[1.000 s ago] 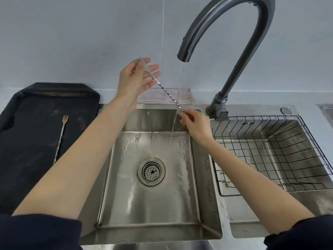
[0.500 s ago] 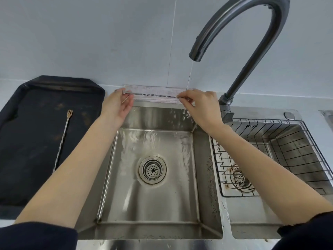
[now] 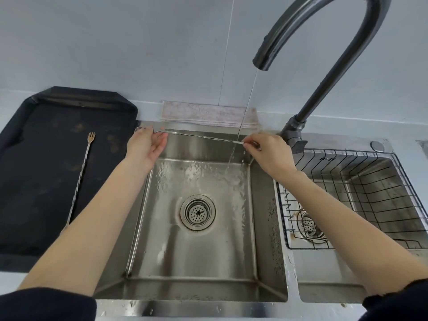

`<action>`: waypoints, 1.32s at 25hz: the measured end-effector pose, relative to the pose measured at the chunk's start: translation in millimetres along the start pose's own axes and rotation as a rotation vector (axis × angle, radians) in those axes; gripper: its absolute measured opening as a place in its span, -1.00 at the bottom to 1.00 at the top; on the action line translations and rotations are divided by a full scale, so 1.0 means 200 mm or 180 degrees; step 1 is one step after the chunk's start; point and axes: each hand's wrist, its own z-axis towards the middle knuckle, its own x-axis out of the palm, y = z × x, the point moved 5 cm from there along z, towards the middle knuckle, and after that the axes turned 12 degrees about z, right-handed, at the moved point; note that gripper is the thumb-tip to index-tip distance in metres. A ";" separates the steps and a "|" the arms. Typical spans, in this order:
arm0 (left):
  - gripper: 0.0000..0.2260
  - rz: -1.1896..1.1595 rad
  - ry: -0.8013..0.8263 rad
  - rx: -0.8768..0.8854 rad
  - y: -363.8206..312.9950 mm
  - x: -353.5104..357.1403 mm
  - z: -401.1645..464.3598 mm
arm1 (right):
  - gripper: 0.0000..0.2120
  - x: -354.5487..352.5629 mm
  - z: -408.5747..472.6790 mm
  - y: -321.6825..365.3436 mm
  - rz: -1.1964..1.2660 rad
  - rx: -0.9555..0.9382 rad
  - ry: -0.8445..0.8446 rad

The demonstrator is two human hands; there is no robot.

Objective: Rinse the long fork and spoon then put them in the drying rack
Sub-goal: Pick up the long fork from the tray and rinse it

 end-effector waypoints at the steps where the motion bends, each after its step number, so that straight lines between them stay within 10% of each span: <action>1: -0.83 0.0023 0.0009 -0.0005 0.01 0.00 0.00 | -0.82 0.01 -0.01 -0.01 0.0019 0.0045 0.0040; 33: -0.82 0.2185 -0.0787 -0.1078 0.85 -0.37 0.37 | -0.76 0.87 -0.17 -0.58 -0.0771 0.0908 0.1572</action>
